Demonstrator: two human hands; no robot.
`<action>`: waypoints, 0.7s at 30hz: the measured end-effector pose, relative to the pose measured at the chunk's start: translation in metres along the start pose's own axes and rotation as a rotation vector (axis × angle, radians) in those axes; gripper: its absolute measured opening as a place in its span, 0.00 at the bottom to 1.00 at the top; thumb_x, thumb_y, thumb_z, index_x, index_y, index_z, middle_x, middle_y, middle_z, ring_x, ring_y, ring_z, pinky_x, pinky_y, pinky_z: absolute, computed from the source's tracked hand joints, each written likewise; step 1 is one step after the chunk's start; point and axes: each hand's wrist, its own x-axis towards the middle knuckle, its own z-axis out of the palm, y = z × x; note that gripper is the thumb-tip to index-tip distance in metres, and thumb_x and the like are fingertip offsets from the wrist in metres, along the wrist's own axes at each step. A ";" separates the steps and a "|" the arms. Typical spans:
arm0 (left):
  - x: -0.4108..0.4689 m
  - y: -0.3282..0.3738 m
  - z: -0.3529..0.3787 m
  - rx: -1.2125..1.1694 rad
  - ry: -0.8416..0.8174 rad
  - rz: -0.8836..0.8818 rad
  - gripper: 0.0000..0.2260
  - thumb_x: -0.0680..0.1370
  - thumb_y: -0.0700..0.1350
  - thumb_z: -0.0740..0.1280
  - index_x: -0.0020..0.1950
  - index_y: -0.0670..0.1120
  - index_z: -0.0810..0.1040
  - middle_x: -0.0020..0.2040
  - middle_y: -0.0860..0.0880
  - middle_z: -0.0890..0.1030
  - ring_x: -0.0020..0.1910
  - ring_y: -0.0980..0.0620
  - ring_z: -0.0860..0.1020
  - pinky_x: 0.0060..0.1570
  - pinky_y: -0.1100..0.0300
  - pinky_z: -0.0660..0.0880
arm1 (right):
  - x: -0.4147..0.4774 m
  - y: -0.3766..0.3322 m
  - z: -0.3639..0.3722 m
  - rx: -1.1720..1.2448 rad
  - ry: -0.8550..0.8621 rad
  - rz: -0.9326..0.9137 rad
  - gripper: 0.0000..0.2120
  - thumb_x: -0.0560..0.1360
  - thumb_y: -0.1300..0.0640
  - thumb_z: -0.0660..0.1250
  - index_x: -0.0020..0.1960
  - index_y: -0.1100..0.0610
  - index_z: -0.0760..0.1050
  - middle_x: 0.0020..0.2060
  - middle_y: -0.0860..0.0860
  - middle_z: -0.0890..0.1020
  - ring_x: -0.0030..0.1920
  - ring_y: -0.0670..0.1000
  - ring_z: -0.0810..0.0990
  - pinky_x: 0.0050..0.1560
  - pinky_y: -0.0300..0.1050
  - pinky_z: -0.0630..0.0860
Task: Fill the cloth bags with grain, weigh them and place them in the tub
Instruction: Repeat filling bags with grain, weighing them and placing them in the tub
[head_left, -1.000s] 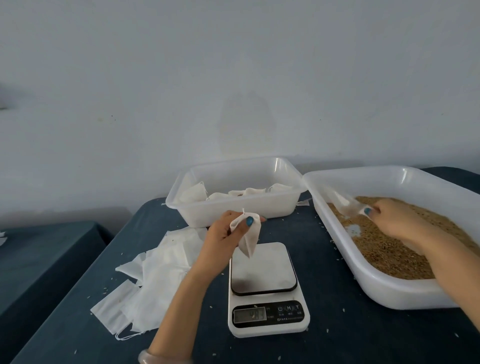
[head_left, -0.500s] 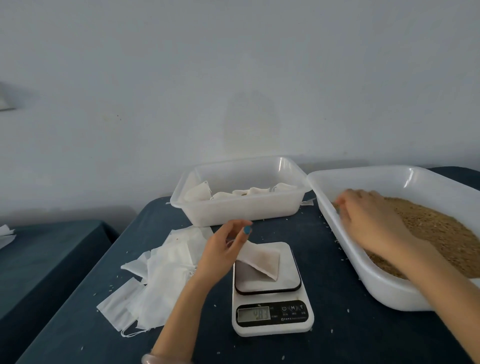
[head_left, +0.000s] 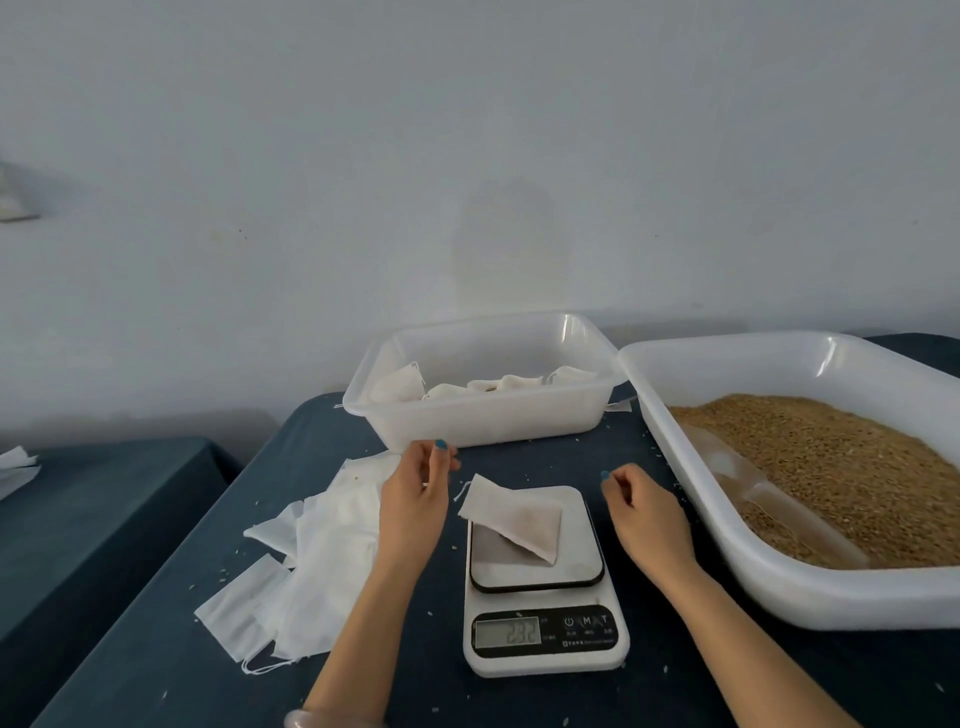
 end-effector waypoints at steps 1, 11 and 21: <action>0.000 0.000 0.000 0.001 -0.015 -0.009 0.09 0.82 0.52 0.61 0.47 0.53 0.78 0.42 0.59 0.83 0.39 0.59 0.79 0.40 0.63 0.74 | 0.000 0.003 0.000 0.033 -0.006 -0.003 0.10 0.81 0.49 0.60 0.42 0.50 0.71 0.29 0.49 0.76 0.28 0.46 0.74 0.29 0.42 0.68; -0.007 0.000 -0.005 0.184 -0.205 -0.056 0.30 0.68 0.78 0.52 0.44 0.54 0.74 0.37 0.57 0.78 0.38 0.56 0.76 0.39 0.58 0.70 | -0.004 0.007 -0.001 0.015 -0.042 -0.024 0.09 0.81 0.49 0.61 0.42 0.48 0.70 0.30 0.48 0.76 0.28 0.45 0.74 0.29 0.39 0.65; -0.009 0.011 0.005 0.103 -0.349 -0.005 0.08 0.77 0.51 0.72 0.51 0.56 0.73 0.40 0.57 0.85 0.38 0.58 0.80 0.38 0.66 0.75 | -0.005 0.005 -0.001 -0.004 -0.056 -0.015 0.09 0.81 0.49 0.61 0.42 0.48 0.70 0.30 0.47 0.76 0.28 0.43 0.73 0.28 0.36 0.62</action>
